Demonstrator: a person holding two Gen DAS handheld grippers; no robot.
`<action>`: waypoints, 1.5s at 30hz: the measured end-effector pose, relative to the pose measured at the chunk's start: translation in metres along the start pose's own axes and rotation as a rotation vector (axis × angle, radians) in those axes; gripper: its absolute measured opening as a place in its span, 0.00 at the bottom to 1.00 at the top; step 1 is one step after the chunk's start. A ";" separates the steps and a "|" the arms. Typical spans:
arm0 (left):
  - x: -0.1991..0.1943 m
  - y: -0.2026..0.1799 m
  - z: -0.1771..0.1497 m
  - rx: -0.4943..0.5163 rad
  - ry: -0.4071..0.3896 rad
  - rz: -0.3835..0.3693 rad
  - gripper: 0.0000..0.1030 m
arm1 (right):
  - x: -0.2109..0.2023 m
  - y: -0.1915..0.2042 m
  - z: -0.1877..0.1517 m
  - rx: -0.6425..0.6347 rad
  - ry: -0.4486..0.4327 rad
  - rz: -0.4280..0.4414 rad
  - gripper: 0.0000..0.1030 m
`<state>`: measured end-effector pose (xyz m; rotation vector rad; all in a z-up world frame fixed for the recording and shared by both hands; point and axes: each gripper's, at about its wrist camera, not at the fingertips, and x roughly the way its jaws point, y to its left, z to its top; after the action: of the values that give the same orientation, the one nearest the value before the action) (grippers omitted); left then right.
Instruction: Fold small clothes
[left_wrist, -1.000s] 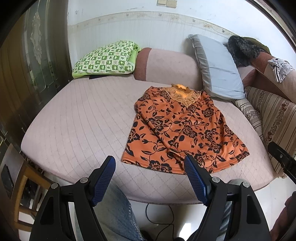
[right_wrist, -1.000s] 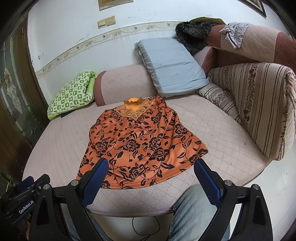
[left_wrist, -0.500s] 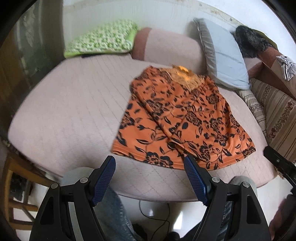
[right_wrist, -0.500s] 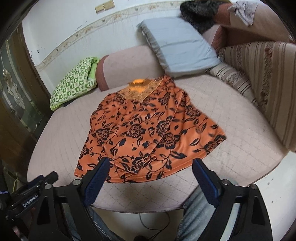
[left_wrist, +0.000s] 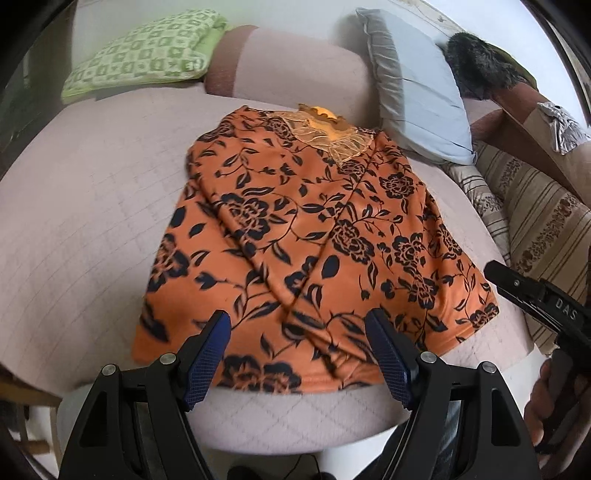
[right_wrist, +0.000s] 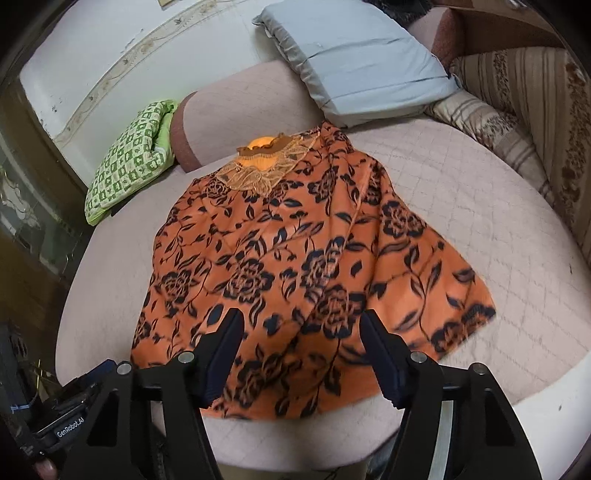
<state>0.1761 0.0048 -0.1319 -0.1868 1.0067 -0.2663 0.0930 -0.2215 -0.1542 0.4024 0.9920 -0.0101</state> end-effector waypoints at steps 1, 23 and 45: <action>0.006 -0.001 0.001 0.002 0.002 -0.007 0.72 | 0.005 -0.001 0.003 -0.003 0.004 0.003 0.64; 0.108 -0.066 -0.003 0.150 0.101 -0.378 0.00 | 0.154 0.037 0.040 -0.050 0.446 0.490 0.59; 0.096 0.030 -0.014 -0.133 0.070 -0.077 0.73 | 0.107 0.033 0.016 -0.200 0.270 0.021 0.05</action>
<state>0.2165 0.0041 -0.2252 -0.3400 1.0883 -0.2776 0.1717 -0.1775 -0.2231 0.2332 1.2426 0.1652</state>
